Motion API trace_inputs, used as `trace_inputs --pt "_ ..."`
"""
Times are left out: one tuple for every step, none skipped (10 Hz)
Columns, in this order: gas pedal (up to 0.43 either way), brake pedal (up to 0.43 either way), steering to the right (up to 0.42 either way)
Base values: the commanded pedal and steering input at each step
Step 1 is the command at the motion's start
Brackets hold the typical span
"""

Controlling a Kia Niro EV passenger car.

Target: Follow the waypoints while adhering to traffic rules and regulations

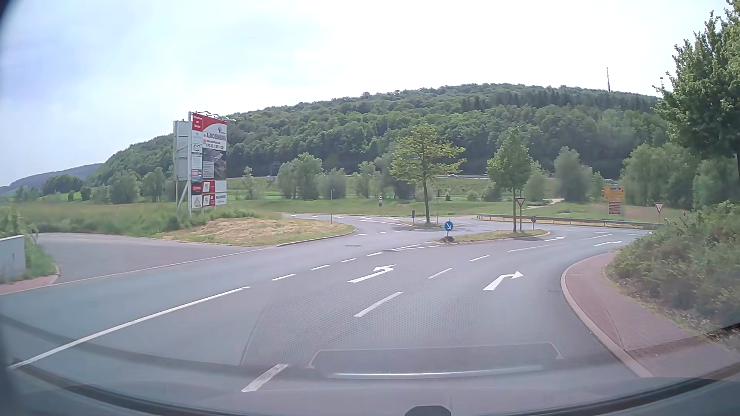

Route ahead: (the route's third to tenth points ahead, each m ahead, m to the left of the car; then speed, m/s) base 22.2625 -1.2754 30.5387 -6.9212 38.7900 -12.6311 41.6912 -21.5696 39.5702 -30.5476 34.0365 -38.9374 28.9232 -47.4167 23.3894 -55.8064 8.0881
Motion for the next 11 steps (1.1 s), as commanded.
trace_inputs --pt "0.000 0.000 0.110" --pt "0.000 0.000 0.113" --pt "0.000 0.000 0.115" --pt "0.000 0.000 0.118" --pt "0.000 0.000 0.121" --pt "0.000 0.000 0.123" --pt "0.000 0.000 0.124" --pt "0.000 0.000 0.124" --pt "0.000 0.000 0.123" --pt "0.000 0.000 0.121" --pt "0.000 0.000 0.117"
